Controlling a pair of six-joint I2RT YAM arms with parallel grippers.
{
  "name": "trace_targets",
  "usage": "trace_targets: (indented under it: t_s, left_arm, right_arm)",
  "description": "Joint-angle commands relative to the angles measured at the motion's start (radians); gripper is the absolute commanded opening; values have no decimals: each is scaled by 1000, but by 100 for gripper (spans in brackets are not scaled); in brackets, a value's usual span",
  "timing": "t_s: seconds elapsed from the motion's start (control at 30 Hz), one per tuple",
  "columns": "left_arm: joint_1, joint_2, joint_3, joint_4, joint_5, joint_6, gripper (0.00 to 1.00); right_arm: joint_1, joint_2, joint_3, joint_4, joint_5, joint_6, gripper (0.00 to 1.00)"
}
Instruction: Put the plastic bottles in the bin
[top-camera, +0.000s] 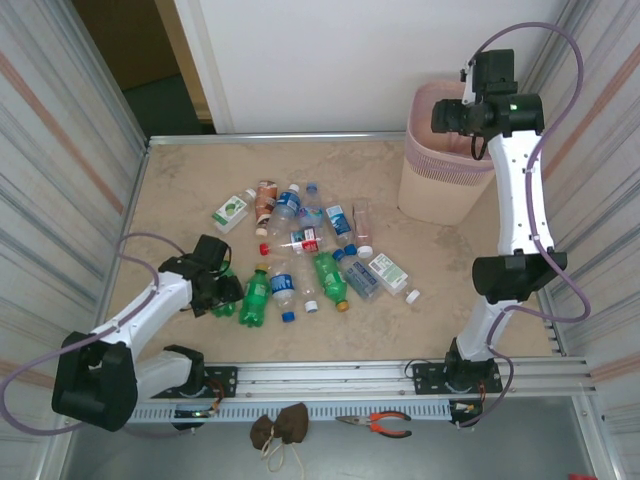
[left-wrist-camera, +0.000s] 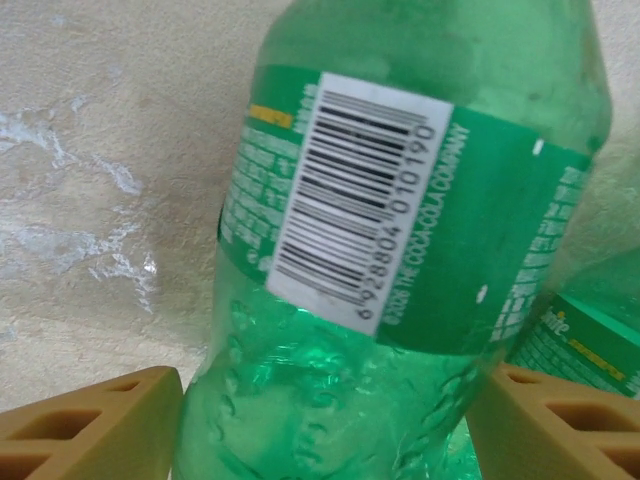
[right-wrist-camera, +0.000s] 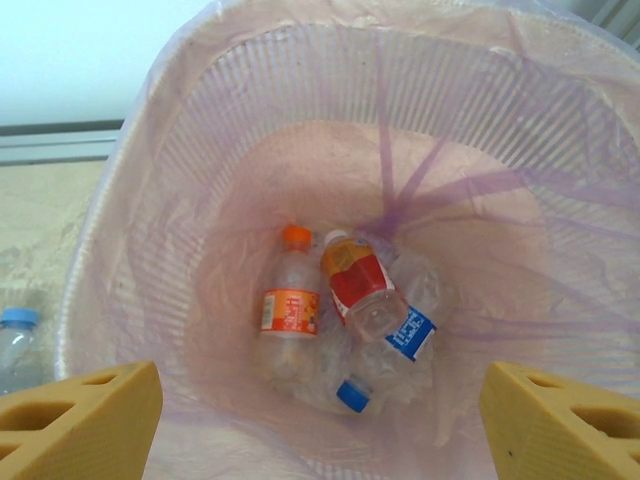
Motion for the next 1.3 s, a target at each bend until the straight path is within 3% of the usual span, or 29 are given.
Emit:
trace_targets:
  t_s: [0.0,0.3,0.67,1.0,1.27]
  left_arm:
    - [19,7,-17,23,16,14,75]
    - [38,12,-47,56,39,12,67]
    - [38,-4,-67,59,82,-3,73]
    - [38,-13,-65,58,73,4,62]
    - [38,-85,-46,44,62,13,59]
  right_arm:
    - [13,-54,-20,3,20,-10,82]
    - [27,-58,-26,5,25,-12,82]
    - [41,-67,-26,6,23,-13,82]
    - [56,-73,-26,10,27,-13,82]
    - [83,-95,-27,10,31,-15,82]
